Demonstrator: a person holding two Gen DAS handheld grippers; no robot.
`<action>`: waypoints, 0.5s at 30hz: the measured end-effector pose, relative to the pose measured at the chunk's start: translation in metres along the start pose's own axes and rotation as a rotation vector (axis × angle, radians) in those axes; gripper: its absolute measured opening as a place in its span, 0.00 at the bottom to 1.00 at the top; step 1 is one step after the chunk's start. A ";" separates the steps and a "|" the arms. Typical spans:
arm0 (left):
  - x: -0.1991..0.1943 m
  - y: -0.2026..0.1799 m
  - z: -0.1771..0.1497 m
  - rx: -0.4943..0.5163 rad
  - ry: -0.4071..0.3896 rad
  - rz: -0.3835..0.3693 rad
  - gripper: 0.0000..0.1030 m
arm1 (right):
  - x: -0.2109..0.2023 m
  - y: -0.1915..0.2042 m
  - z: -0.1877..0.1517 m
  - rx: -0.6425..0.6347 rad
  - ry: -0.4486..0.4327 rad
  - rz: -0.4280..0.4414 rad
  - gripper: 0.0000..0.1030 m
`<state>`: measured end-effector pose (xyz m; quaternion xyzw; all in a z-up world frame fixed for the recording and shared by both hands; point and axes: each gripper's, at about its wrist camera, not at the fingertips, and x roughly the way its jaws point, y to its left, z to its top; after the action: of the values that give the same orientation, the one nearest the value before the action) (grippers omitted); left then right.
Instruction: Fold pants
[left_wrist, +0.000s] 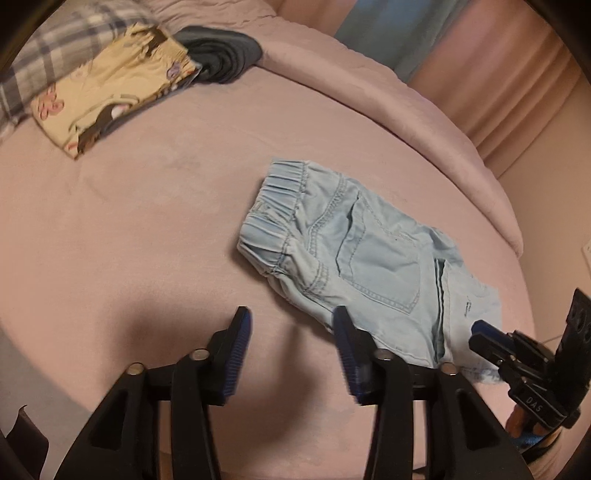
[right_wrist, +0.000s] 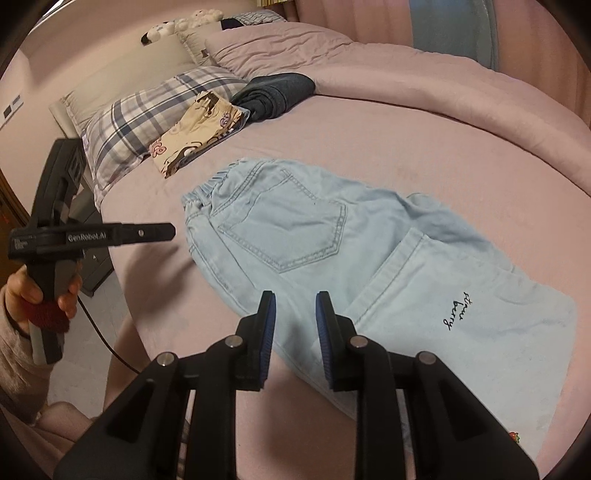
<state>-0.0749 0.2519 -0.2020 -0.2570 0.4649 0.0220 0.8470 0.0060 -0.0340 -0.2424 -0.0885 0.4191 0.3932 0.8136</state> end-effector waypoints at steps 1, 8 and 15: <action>0.002 0.006 0.001 -0.039 0.005 -0.037 0.61 | 0.000 -0.001 0.001 0.007 0.000 -0.002 0.24; 0.033 0.033 0.009 -0.216 0.037 -0.194 0.65 | 0.006 -0.005 0.005 0.029 0.019 -0.026 0.24; 0.056 0.039 0.025 -0.289 0.024 -0.264 0.65 | 0.003 -0.006 0.009 0.034 0.007 -0.033 0.24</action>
<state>-0.0346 0.2860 -0.2514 -0.4351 0.4293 -0.0259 0.7910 0.0172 -0.0317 -0.2400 -0.0828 0.4269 0.3722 0.8200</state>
